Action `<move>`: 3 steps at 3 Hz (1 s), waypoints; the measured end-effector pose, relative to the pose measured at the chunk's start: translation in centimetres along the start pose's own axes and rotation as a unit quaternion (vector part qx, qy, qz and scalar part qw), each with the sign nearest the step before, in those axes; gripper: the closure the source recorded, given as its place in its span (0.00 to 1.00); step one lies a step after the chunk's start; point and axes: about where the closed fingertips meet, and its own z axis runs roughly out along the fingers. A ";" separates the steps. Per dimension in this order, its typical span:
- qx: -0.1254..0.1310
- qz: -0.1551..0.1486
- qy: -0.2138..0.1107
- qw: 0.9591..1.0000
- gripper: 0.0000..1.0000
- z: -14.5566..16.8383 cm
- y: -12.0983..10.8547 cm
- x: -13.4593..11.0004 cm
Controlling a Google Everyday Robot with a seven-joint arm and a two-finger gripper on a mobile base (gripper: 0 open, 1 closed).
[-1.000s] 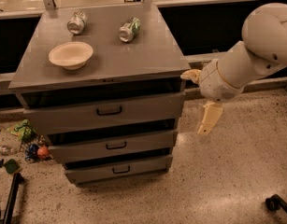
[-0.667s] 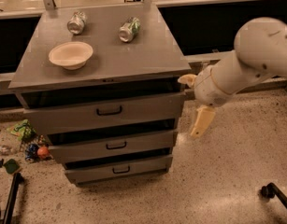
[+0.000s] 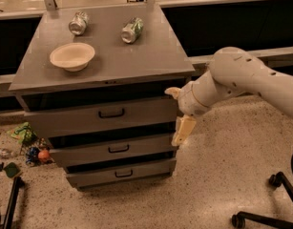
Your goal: Open top drawer
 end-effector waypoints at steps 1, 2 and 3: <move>-0.004 -0.018 0.002 1.000 0.00 1.7 -1.0 -0.2; -0.008 -0.034 0.007 0.999 0.00 3.2 -2.6 -0.1; -0.018 -0.051 0.010 0.999 0.00 5.1 -4.2 -0.1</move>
Offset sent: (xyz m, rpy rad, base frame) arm 0.0616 0.0260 -0.0277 -0.0525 -0.0374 0.0894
